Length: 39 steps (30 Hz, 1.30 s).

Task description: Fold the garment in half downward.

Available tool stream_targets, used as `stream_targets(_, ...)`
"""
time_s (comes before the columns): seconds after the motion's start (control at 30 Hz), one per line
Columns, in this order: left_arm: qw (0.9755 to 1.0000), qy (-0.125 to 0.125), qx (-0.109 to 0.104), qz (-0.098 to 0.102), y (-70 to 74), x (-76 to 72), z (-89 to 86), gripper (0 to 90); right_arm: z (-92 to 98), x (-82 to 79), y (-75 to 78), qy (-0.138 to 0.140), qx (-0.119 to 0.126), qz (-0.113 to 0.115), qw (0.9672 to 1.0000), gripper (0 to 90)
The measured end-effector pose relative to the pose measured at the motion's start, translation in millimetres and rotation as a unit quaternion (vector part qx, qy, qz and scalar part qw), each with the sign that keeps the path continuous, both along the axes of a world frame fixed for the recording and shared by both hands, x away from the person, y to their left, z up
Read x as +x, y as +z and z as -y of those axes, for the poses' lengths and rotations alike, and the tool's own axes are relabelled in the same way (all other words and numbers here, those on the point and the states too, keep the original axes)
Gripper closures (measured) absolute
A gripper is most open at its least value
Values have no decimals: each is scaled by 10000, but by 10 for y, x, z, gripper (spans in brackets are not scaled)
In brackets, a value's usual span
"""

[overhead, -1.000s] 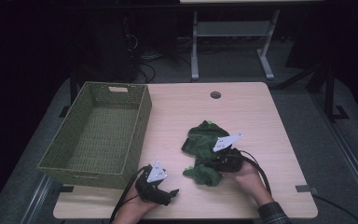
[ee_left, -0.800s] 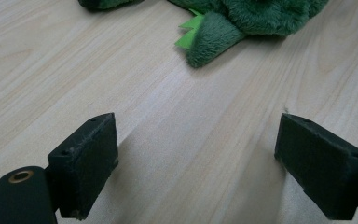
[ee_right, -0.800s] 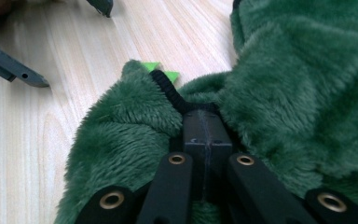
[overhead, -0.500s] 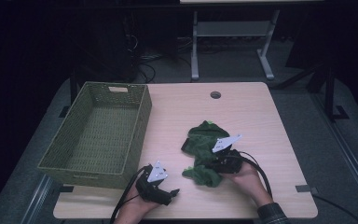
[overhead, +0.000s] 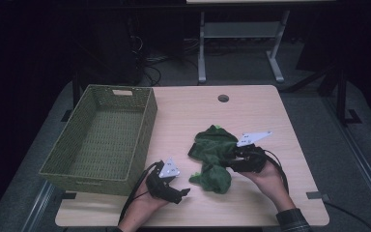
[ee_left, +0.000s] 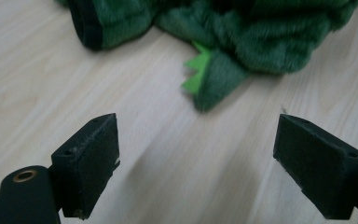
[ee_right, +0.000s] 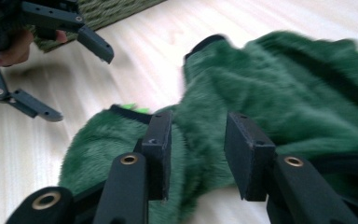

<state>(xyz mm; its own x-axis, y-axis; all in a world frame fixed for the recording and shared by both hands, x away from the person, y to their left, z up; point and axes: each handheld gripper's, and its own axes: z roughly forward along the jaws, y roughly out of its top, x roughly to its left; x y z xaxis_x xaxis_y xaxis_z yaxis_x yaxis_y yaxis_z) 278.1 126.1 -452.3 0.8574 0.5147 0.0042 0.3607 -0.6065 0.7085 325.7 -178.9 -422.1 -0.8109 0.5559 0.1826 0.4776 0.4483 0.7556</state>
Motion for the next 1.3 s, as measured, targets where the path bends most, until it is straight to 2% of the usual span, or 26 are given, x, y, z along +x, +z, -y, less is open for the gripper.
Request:
stream_targets(0.23,9998,6,-194,-20,197,265,96,139,175,119,64,-263,-52,126,9996,605)
stream_targets(0.33,9997,28,-246,20,258,392,142,141,207,193,78,-317,-17,122,9994,595)
stream_targets(0.4,9995,41,-309,51,305,472,173,141,206,239,85,-370,-93,107,9992,594)
stream_targets(0.5,9994,37,-342,91,363,594,223,144,208,311,104,-437,-30,144,9989,595)
stream_targets(0.63,9990,33,-410,167,422,746,292,188,214,420,125,-495,-94,124,9987,588)
stream_targets(0.7,9991,1,-373,203,451,839,320,217,228,469,134,-570,-66,188,9982,588)
stream_targets(0.83,9988,-19,-290,387,490,1032,380,299,262,612,120,-682,-189,147,9974,585)
stream_targets(0.9,9990,5,-224,384,476,1132,416,342,290,677,88,-775,-152,219,9966,589)
stream_targets(0.97,9991,32,-204,358,438,1235,446,366,323,749,22,-895,-145,172,9957,592)
stream_targets(1.03,9991,91,-283,303,383,1324,476,412,351,817,-60,-1019,-175,82,9946,592)
stream_targets(1.1,9996,99,-197,189,322,1409,513,422,374,875,-138,-1076,-193,-4,9940,591)
stream_targets(1.2,9998,91,-73,161,217,1510,546,443,376,938,-234,-1086,-201,-48,9939,589)
stream_targets(1.3,9999,114,18,44,116,1589,570,455,349,974,-297,-1080,-232,-71,9939,589)
